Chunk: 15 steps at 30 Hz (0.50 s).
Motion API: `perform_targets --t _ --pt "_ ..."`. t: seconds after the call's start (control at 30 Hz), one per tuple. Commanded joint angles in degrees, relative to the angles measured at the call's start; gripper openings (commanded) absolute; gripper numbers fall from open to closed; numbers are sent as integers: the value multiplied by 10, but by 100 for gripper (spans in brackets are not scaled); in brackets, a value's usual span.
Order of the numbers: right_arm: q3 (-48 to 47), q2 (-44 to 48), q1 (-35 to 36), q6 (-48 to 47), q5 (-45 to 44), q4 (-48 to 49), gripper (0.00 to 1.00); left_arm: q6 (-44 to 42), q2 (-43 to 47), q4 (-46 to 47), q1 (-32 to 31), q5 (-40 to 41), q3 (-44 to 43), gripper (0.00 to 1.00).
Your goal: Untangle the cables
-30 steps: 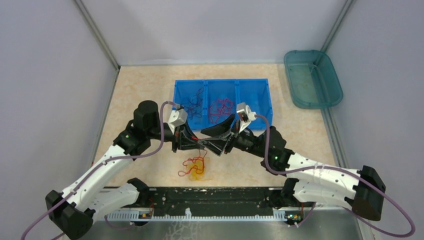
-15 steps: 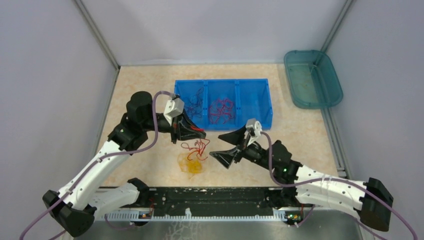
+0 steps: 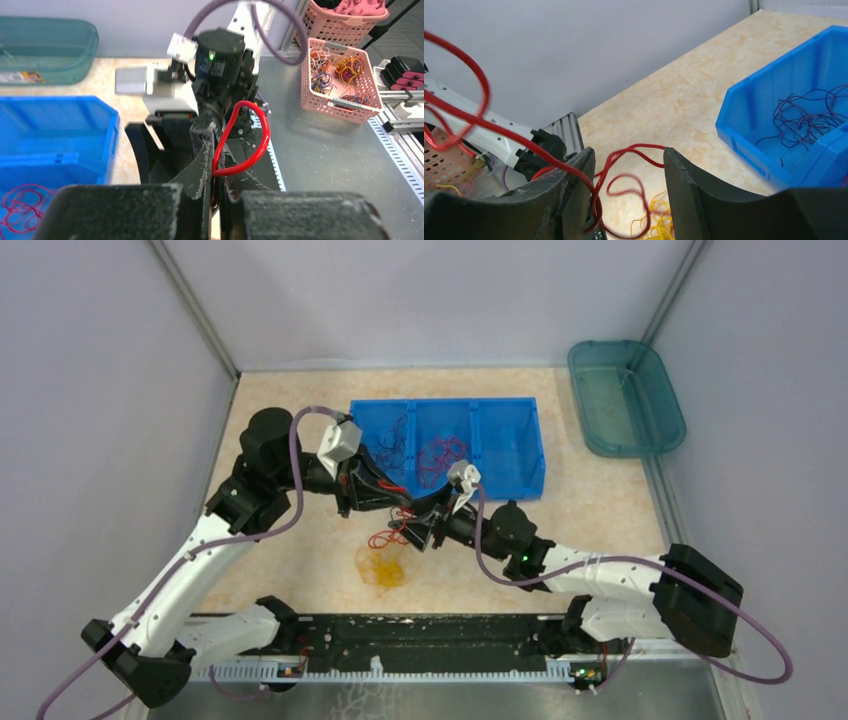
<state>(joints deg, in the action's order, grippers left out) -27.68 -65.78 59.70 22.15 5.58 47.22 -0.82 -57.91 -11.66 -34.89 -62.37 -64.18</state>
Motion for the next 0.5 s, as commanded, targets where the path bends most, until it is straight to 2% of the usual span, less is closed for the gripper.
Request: perform_targets --t 0.0,0.27,0.47 --pt "11 -18 -4 26 11 86 50 12 -9 11 -3 -22 -53 0" --pt "84 -22 -3 47 -12 122 47 -8 -42 16 -3 -4 -143 0" --pt "118 -2 -3 46 -34 111 47 -23 -76 17 -3 15 -225 0"
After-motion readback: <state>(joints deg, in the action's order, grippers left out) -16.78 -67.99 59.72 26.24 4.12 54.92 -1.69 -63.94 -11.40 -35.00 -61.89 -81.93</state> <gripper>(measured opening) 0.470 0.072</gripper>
